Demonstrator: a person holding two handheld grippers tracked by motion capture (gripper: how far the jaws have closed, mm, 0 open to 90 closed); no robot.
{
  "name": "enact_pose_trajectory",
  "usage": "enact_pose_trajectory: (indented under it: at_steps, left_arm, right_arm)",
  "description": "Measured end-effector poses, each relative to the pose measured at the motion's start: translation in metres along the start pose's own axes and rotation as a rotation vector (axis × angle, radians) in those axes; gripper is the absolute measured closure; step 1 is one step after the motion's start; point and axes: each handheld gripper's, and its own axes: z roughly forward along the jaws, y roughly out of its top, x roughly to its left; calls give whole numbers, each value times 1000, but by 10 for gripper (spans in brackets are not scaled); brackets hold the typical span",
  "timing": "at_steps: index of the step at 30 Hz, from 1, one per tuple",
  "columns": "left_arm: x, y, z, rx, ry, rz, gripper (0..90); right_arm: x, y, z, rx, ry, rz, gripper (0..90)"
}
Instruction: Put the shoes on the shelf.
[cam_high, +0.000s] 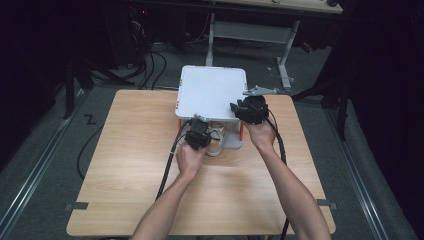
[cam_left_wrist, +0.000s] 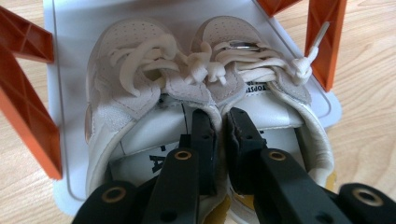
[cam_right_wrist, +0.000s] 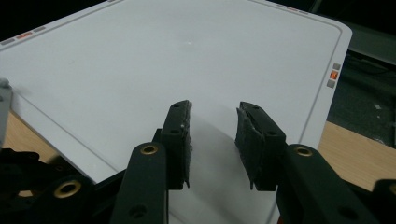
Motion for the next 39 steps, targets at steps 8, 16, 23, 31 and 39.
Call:
enact_pose_trajectory:
  at_steps: [8,16,23,31,39]
  left_arm:
    - [2,0,-1,0,-26,20,621]
    - [0,1,-9,-7,-47,12,449]
    - [-4,2,-39,-97,-90,2,399]
    - [1,-15,-66,-63,-104,4,260]
    - [-2,-37,-64,-11,-33,14,151]
  right_arm:
    - [-2,0,3,-6,21,19,642]
    - [-2,-1,2,-11,25,20,642]
    - [-1,-1,2,-8,14,10,641]
    - [1,-1,3,-16,14,14,642]
    - [1,-2,3,-27,13,11,627]
